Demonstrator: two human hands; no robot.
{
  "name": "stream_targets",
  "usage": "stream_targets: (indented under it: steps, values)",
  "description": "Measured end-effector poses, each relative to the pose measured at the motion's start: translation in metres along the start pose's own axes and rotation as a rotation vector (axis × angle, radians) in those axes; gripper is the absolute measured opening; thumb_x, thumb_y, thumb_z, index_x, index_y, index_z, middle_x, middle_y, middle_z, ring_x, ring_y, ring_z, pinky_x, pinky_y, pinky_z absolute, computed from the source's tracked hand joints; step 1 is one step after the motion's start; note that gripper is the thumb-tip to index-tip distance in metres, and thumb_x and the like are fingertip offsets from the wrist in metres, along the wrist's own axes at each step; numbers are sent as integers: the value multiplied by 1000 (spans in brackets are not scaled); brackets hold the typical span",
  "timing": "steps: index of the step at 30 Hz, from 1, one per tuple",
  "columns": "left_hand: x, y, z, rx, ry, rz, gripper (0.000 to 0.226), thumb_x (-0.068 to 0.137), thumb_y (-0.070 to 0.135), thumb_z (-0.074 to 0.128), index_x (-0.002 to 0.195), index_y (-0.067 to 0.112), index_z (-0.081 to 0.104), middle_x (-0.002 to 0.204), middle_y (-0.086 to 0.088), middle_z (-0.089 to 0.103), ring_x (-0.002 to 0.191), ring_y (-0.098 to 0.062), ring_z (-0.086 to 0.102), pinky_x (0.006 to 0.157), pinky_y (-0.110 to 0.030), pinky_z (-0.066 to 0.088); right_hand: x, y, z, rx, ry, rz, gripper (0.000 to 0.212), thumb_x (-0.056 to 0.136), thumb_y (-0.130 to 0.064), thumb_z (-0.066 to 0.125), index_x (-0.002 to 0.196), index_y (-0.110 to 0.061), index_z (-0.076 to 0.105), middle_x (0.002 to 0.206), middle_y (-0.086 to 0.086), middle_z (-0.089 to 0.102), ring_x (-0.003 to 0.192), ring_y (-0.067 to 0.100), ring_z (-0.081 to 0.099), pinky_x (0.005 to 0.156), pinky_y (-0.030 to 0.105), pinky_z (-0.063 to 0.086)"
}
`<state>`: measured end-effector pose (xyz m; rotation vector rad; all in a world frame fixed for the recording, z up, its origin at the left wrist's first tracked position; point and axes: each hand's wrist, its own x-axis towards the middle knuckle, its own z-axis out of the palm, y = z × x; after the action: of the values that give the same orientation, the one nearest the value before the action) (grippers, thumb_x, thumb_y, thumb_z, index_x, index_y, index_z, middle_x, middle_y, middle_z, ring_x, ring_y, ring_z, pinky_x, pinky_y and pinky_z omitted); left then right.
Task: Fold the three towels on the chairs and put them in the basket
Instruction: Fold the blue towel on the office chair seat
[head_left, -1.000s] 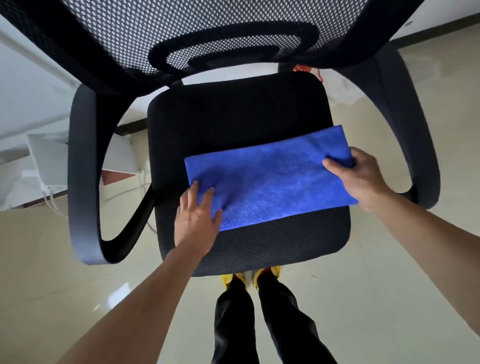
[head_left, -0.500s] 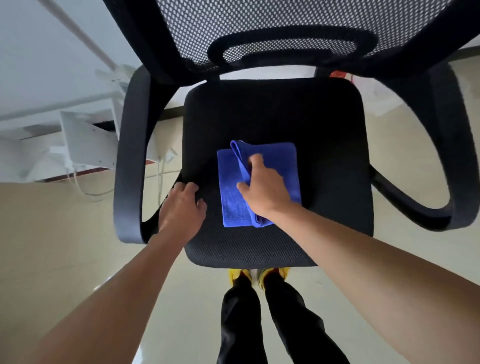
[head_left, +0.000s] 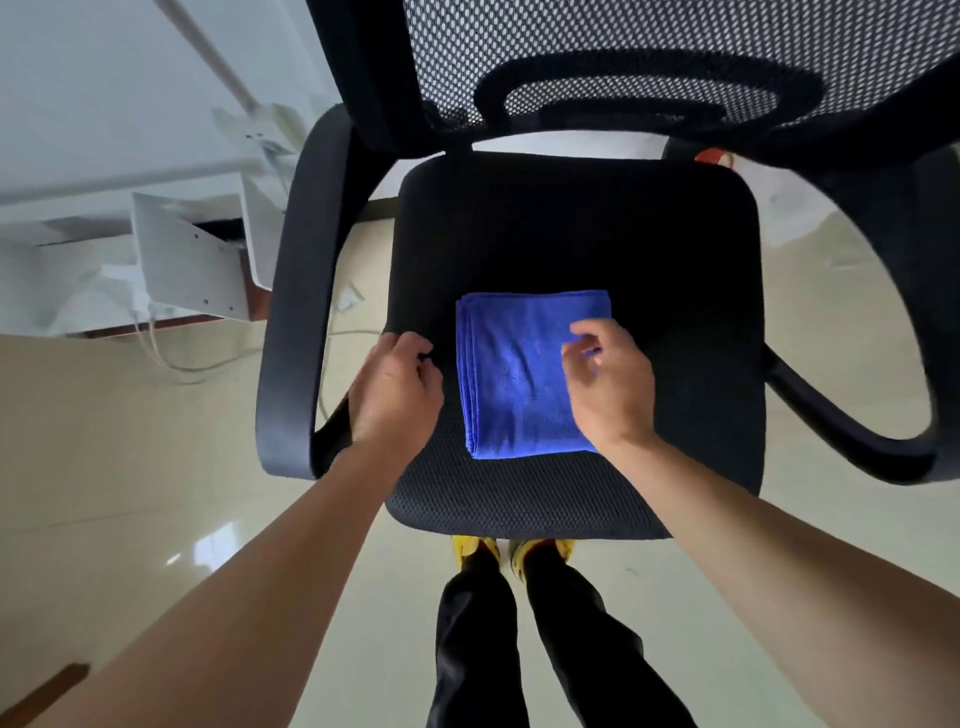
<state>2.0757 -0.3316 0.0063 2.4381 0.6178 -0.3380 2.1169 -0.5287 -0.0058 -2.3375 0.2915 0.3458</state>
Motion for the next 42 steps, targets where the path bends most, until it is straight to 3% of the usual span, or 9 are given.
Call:
stream_targets:
  steps: [4, 7, 12, 15, 18, 24, 32, 39, 42]
  values:
    - [15, 27, 15, -214, -90, -179, 33, 88, 28, 61, 118, 13, 58, 77, 4, 63, 76, -17, 59, 65, -27, 43, 26, 25, -26, -142, 39, 124, 44, 86, -44, 64, 124, -25, 53, 118, -5, 58, 95, 15, 61, 77, 34, 50]
    - [34, 35, 23, -230, -64, -240, 36, 83, 25, 67, 117, 16, 57, 84, -1, 67, 84, -22, 63, 76, -33, 51, 37, 29, -27, -98, -129, 190, 56, 85, -45, 66, 133, -23, 47, 95, -10, 63, 89, 14, 63, 80, 34, 50]
    - [51, 49, 27, -238, 15, -133, 24, 80, 1, 58, 101, 12, 62, 67, 9, 55, 66, -12, 55, 69, -29, 51, 40, 40, -22, -121, -42, 153, 37, 88, -33, 65, 121, -21, 54, 87, -9, 64, 87, 19, 66, 78, 41, 53]
    - [53, 47, 28, -128, 95, -65, 23, 80, 2, 53, 100, 12, 60, 83, -1, 61, 78, -22, 58, 70, -38, 51, 34, 42, -23, -223, 100, -18, 36, 87, -28, 64, 121, -24, 53, 104, -4, 59, 93, 18, 61, 69, 38, 53]
    - [44, 48, 36, -50, 78, 175, 16, 84, 6, 53, 95, 9, 64, 89, -9, 64, 77, -28, 59, 66, -39, 50, 23, 27, -16, 24, 67, -166, 21, 89, -19, 59, 109, -18, 61, 85, -3, 62, 72, 15, 63, 62, 30, 50]
    - [35, 42, 58, -13, -290, 155, 28, 84, 7, 60, 112, 12, 59, 79, -5, 64, 82, -29, 61, 74, -29, 44, 0, 34, -15, 520, -539, 541, 8, 95, -18, 58, 99, -16, 65, 85, 7, 73, 68, 14, 72, 63, 25, 55]
    - [-15, 41, 59, 261, -315, 444, 15, 89, 24, 59, 100, 14, 60, 98, -5, 59, 92, -28, 59, 68, -39, 49, 36, 16, -37, 414, -276, 379, 16, 90, -13, 59, 76, -17, 65, 67, 2, 68, 52, 10, 67, 47, 21, 47]
    - [-38, 14, 70, 386, -437, 460, 32, 77, 32, 74, 100, 17, 57, 96, -2, 55, 93, -25, 58, 66, -38, 52, 109, 8, -33, 782, -294, 612, 16, 96, -17, 57, 110, -13, 62, 103, 5, 71, 84, 13, 73, 69, 27, 58]
    - [-26, 28, 58, 330, -528, 359, 29, 86, 41, 63, 105, 21, 57, 99, 3, 56, 95, -20, 56, 75, -35, 49, 100, 17, -42, 656, -171, 519, 25, 92, -19, 62, 117, -12, 62, 103, 2, 69, 87, 14, 70, 78, 33, 58]
